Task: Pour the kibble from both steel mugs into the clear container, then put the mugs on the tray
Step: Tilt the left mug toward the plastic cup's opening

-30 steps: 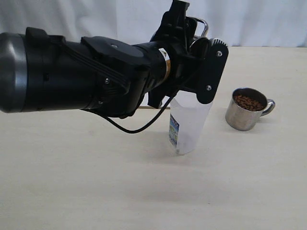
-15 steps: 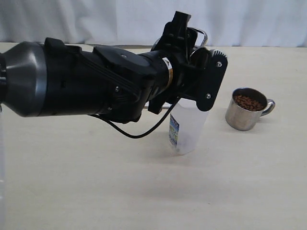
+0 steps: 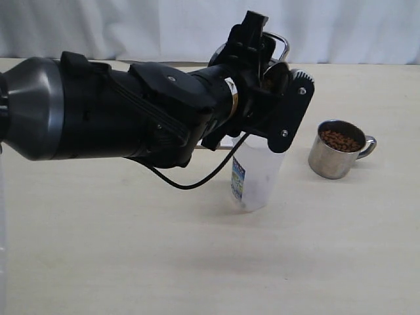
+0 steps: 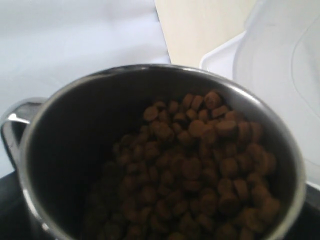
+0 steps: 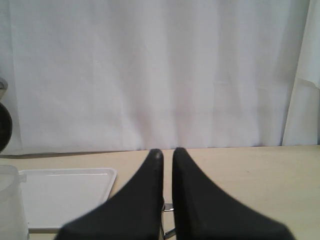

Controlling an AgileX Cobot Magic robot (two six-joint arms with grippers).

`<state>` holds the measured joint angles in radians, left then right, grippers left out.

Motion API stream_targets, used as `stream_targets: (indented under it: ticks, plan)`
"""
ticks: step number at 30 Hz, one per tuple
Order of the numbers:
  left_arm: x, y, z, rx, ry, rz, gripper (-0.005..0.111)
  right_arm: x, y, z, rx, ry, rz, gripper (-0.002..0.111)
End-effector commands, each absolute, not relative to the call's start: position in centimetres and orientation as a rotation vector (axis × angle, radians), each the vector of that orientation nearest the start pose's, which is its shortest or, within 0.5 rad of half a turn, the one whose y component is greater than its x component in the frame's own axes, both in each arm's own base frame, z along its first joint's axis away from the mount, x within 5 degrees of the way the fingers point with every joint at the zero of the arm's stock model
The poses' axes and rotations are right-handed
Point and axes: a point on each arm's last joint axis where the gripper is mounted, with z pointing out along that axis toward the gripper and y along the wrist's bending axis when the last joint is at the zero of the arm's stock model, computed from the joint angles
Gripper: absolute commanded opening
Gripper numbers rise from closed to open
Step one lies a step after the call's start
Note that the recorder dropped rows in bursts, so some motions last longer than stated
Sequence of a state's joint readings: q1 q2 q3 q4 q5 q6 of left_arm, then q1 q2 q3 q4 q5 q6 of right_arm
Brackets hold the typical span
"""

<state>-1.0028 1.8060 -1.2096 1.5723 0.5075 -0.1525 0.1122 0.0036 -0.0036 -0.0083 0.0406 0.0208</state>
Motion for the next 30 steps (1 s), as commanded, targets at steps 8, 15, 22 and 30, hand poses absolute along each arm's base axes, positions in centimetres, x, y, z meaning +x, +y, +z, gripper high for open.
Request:
stream_targets:
  ticks: [8,15,22,30]
  plan:
    - [25.29,-31.57,25.01,1.842,0.977,0.849,0.000,5.60,0.60,21.03,-0.077,1.514,0.091,0.005]
    - [25.31,-31.55,25.02,1.859,0.953,0.870,0.000,5.60,0.60,21.03,-0.077,1.514,0.091,0.005]
    - [25.28,-31.60,25.00,1.879,0.925,0.881,0.000,5.60,0.60,21.03,-0.077,1.514,0.091,0.005]
    - [25.28,-31.59,25.00,1.889,0.912,0.890,0.000,5.60,0.60,21.03,-0.077,1.514,0.091,0.005]
